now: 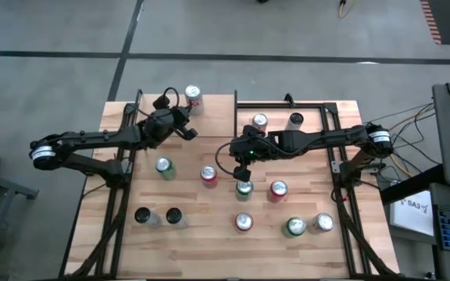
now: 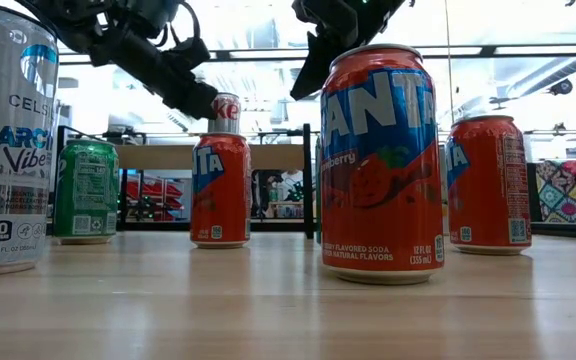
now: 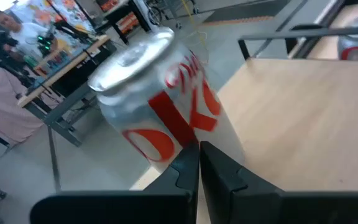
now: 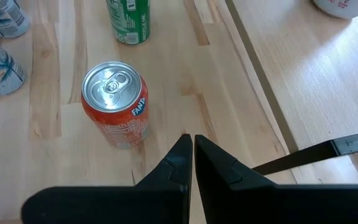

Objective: Place canned beverage on shelf
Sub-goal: Put the middle silver soda can on the shelf

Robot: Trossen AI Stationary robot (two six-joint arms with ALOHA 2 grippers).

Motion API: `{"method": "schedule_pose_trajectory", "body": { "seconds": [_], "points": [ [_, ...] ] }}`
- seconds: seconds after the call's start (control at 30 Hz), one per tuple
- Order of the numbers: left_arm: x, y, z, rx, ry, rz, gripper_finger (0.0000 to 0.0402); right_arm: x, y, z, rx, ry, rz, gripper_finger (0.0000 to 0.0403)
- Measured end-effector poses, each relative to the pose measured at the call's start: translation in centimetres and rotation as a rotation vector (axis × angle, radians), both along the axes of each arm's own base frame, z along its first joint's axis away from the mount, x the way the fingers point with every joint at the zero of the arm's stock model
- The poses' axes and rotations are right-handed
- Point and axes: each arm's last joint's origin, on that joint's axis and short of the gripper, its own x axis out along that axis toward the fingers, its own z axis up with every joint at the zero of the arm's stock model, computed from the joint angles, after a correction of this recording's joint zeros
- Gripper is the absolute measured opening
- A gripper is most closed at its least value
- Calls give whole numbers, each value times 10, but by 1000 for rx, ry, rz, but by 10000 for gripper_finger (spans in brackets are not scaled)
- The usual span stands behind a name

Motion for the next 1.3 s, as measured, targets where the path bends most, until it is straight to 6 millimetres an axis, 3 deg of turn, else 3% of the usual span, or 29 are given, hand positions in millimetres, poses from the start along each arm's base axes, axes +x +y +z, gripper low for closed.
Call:
{"method": "schedule_pose_trajectory", "body": {
  "seconds": [1.3],
  "points": [
    [16, 13, -17, 5, -28, 26, 0, 0, 0, 0, 0, 1, 1, 9]
  ]
}}
